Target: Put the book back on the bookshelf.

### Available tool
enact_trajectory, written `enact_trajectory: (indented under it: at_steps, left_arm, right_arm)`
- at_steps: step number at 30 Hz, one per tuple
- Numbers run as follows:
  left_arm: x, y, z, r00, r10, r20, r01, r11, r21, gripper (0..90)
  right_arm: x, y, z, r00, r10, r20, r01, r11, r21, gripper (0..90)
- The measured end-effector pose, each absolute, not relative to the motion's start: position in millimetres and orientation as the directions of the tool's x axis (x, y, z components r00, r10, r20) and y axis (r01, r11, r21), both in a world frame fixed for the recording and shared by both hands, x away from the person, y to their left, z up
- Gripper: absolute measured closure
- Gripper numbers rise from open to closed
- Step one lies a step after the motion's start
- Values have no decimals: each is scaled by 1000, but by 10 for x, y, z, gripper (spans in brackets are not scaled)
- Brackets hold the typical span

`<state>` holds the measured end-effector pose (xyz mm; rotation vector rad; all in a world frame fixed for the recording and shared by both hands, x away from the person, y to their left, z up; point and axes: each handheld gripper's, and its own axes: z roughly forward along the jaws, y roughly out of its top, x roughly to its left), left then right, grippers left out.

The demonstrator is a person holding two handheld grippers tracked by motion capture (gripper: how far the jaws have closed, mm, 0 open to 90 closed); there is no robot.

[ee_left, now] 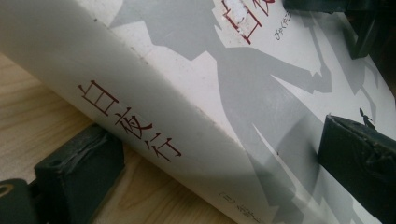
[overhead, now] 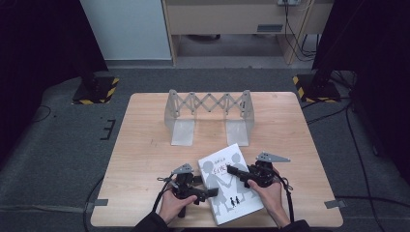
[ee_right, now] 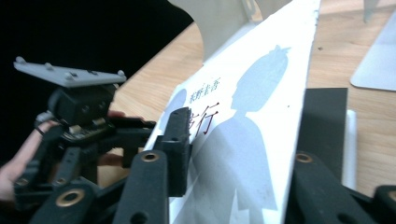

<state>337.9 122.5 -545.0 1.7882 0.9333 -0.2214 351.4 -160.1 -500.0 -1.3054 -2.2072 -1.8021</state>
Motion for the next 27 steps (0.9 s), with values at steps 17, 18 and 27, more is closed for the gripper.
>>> enact_trajectory:
  at_steps: [17, 18, 27]
  left_arm:
    - [3370, 1197, -5448, 666, 512, -542, 687, -137, 714, 27]
    - [3371, 1198, -5449, 665, 512, -543, 687, -136, 714, 28]
    - [3371, 1198, -5450, 658, 520, -545, 690, -128, 712, 45]
  right_arm:
    - [3520, -1723, -5118, -631, 693, 349, 574, 114, 811, 375]
    - [3522, -1727, -5122, -634, 694, 341, 571, 123, 812, 371]
    - [3526, -1769, -5196, -618, 699, 359, 608, 136, 782, 335]
